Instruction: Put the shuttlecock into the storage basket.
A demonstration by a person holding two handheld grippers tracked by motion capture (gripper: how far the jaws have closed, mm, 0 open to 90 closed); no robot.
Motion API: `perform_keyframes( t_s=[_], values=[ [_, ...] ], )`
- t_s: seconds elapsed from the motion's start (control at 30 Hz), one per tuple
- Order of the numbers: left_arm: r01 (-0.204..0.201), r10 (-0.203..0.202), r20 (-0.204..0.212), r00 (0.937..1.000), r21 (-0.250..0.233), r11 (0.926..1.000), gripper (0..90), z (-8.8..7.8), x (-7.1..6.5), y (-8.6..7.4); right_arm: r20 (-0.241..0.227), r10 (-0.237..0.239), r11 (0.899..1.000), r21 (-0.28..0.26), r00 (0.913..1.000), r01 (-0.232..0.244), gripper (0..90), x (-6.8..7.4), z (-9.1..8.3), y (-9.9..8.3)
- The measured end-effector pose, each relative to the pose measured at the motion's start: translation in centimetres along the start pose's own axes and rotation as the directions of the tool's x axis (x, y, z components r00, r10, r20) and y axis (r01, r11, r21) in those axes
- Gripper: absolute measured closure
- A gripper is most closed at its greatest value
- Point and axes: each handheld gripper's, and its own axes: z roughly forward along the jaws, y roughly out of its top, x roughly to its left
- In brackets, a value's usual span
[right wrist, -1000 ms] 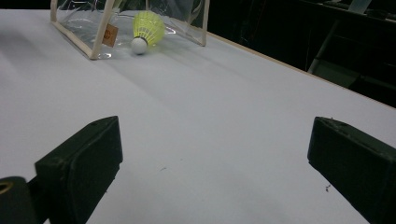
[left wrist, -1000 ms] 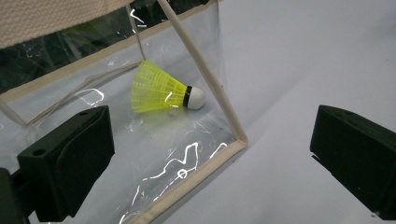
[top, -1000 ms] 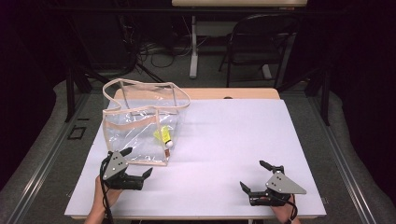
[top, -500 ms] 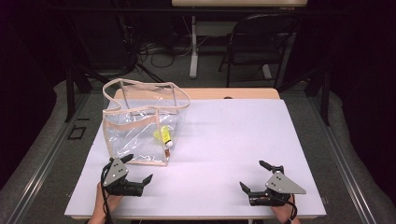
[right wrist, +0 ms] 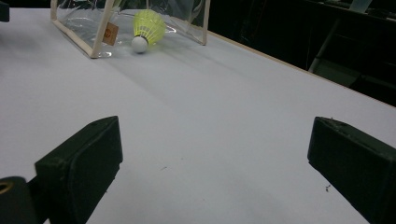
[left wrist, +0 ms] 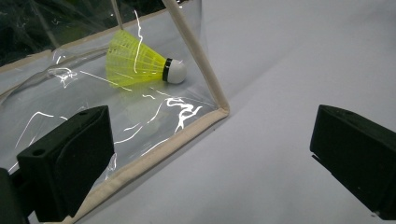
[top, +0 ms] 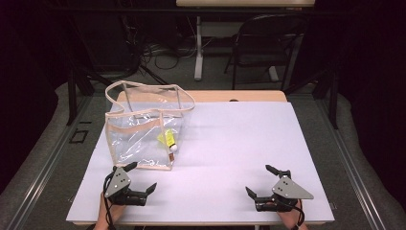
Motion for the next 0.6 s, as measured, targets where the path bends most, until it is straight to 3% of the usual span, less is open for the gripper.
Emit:
perform_keyframes(
  t_s=[0.4, 0.6],
  values=[
    [-0.012, 0.012, 0.019, 0.9997, -0.012, 0.9999, 0.0, 0.06, -0.23, -0.17, 0.0, -0.004, 1.0, 0.002, 1.0, 0.004, 2.8, 0.0, 0.02, -0.02],
    [-0.026, 0.025, 0.032, 0.9992, 0.013, 0.9996, 0.0, 0.44, -0.18, -0.11, 0.0, -0.002, 1.0, 0.004, 1.0, 0.002, 2.7, -0.05, 0.03, -0.05]
  ],
)
